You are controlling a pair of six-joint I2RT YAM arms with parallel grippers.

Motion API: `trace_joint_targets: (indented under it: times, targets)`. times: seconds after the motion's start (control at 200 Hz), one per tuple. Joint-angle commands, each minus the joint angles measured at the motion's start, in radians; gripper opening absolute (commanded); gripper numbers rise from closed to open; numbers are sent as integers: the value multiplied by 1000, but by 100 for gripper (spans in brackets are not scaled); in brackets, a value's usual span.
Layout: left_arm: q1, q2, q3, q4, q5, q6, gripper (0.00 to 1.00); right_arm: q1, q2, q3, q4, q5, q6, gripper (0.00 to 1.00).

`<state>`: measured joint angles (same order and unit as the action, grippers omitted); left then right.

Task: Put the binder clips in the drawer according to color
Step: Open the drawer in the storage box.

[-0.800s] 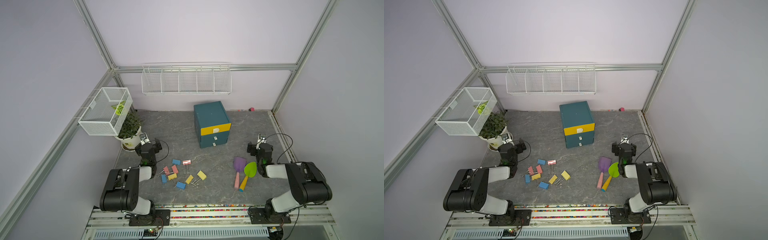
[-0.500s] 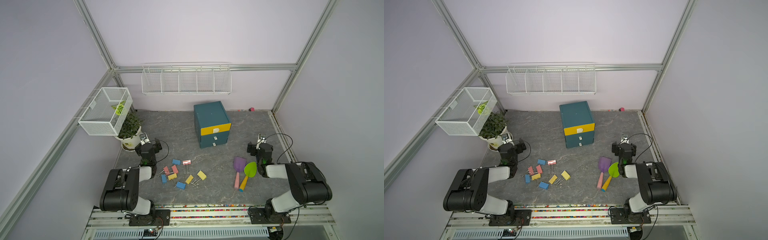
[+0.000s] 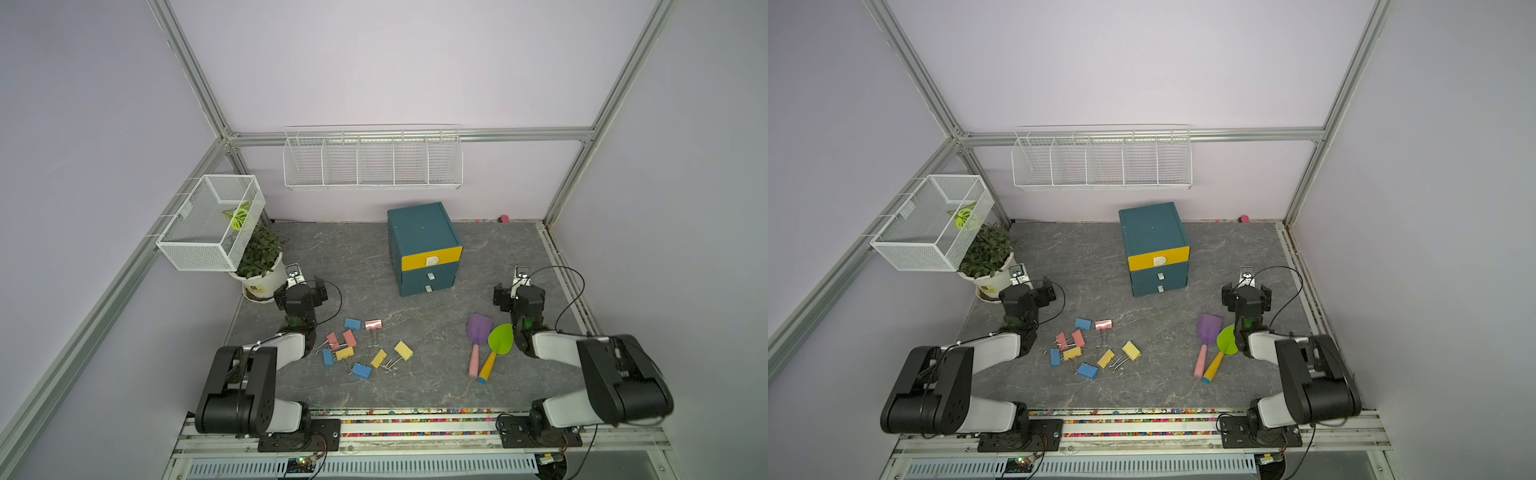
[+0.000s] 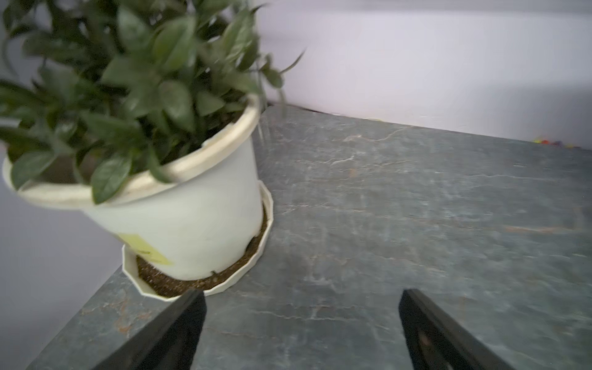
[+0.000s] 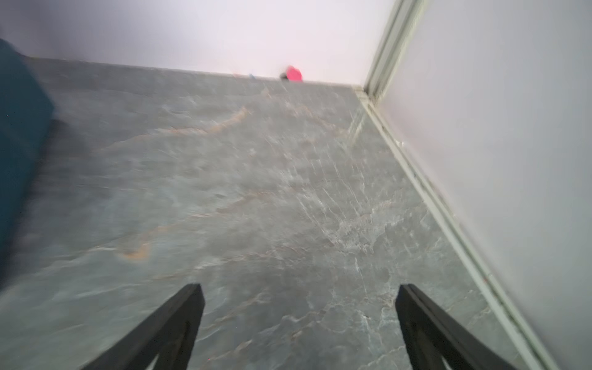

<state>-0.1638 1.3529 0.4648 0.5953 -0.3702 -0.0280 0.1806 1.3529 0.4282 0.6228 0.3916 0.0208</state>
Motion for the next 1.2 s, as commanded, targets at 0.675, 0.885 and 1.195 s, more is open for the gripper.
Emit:
trace_joint_targets:
  times: [0.675, 0.885, 1.195]
  targets:
    - [-380, -188, 484, -1040, 252, -523, 80, 460, 41, 780, -1203, -92, 377, 86]
    - [-404, -238, 432, -1026, 244, -544, 80, 465, 195, 939, -1239, -135, 356, 78]
    - [-408, -275, 365, -1015, 257, -559, 79, 479, 330, 1075, -1277, -141, 346, 79]
